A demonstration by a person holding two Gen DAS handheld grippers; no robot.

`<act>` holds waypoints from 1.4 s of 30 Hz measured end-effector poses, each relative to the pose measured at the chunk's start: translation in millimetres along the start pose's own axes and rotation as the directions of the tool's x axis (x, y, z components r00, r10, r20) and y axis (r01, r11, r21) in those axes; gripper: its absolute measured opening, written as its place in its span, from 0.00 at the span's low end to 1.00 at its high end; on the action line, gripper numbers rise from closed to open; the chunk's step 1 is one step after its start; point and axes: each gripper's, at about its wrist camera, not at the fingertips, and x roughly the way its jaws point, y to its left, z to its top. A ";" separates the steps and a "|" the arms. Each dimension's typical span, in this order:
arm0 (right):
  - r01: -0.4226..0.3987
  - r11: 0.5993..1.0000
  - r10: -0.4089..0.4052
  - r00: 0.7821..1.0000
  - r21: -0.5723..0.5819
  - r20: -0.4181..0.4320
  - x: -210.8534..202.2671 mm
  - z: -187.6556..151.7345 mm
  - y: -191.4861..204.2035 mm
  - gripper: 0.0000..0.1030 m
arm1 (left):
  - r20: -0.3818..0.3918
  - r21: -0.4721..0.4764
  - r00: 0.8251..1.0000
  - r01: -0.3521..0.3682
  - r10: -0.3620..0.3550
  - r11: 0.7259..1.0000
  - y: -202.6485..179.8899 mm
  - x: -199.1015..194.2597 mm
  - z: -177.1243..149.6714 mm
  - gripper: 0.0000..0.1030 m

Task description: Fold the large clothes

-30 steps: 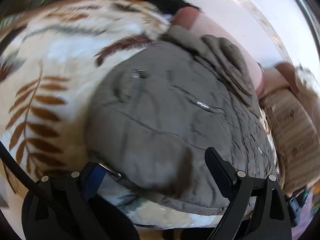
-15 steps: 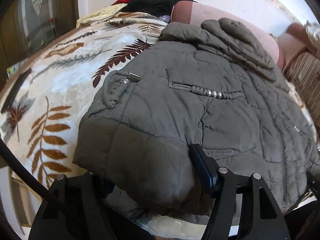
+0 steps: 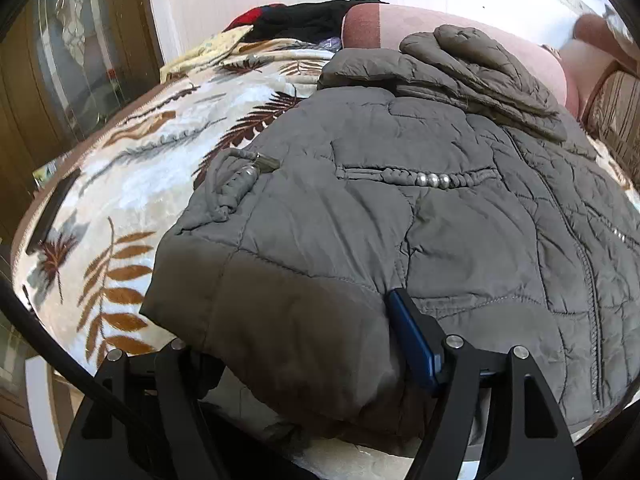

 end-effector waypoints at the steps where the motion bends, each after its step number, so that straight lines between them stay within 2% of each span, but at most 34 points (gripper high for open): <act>1: 0.000 1.000 0.000 1.000 0.002 0.001 0.0 0.1 -0.2 0.31 | 0.004 0.008 1.000 -0.008 0.008 1.000 -1.2 -0.4 -0.2 0.71; 10: 0.002 1.000 -0.002 1.000 0.011 -0.002 -0.6 -0.1 0.2 0.34 | 0.022 0.045 0.999 -0.048 0.047 0.998 -8.2 -2.0 -0.6 0.71; 25: 0.030 1.000 -0.030 0.999 -0.001 -0.023 1.6 3.4 5.6 0.38 | 0.027 0.056 0.998 -0.059 0.058 0.997 -9.3 -2.8 -1.3 0.70; 30: 0.036 0.999 -0.035 0.999 -0.011 0.019 -5.8 7.0 11.5 0.24 | 0.030 0.056 0.998 -0.059 0.058 0.997 -10.4 -3.4 -0.7 0.69; 37: 0.070 0.997 -0.070 0.997 -0.018 0.014 -0.2 11.0 19.8 0.23 | 0.025 0.045 0.998 -0.060 0.059 0.997 -10.8 -4.0 0.3 0.68; 39: 0.056 0.998 -0.056 0.998 -0.005 0.019 -1.2 14.3 22.0 0.23 | 0.024 0.028 0.999 -0.050 0.049 0.998 -10.7 -5.6 2.6 0.65; 42: 0.041 0.999 -0.040 0.997 -0.008 0.066 -10.3 21.0 30.1 0.17 | 0.042 0.006 0.998 -0.042 0.041 0.999 -8.1 -11.4 5.3 0.53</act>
